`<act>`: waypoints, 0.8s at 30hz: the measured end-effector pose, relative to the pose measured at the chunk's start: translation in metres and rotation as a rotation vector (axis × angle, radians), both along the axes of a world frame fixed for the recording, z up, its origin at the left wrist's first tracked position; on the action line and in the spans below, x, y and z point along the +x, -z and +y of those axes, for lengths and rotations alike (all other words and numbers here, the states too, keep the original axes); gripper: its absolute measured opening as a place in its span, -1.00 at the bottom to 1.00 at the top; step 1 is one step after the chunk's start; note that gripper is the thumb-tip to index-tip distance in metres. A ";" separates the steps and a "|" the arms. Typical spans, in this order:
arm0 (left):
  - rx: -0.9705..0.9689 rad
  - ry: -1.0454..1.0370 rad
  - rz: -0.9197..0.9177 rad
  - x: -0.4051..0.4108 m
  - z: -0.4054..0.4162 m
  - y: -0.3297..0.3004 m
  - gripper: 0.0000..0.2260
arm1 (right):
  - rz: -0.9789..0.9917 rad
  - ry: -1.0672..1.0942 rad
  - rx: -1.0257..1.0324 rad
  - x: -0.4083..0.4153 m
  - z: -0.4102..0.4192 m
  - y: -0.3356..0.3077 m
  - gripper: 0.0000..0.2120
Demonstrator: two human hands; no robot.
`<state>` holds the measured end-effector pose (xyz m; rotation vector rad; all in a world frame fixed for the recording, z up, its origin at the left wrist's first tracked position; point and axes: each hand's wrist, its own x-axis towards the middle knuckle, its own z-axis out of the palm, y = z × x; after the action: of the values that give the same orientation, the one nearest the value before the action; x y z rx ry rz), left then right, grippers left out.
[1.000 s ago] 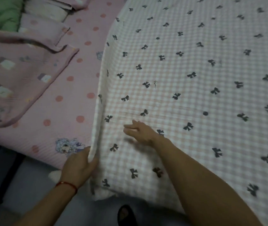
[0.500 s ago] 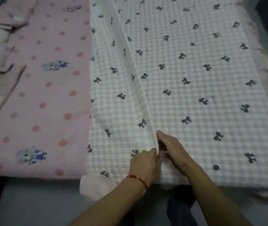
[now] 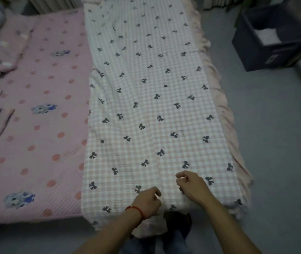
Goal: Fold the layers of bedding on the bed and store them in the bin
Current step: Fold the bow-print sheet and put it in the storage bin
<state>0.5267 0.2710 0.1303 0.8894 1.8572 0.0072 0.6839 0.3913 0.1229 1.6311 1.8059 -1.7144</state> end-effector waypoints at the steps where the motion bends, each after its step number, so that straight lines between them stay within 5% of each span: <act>1: 0.078 -0.052 0.024 -0.002 0.009 -0.021 -0.74 | 0.018 0.039 0.024 0.003 0.008 -0.024 -0.77; 11: 0.797 -0.258 -0.034 0.014 0.142 -0.198 -0.78 | 0.249 0.137 0.361 0.009 0.087 -0.210 -0.82; 24: 1.117 -0.177 0.175 0.152 0.332 -0.289 -0.73 | 0.515 0.134 0.612 0.150 0.275 -0.283 -0.82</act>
<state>0.6785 0.6027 0.4198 1.4718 2.0473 1.2012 0.8341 0.6663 0.4061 1.6240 2.7387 -1.8859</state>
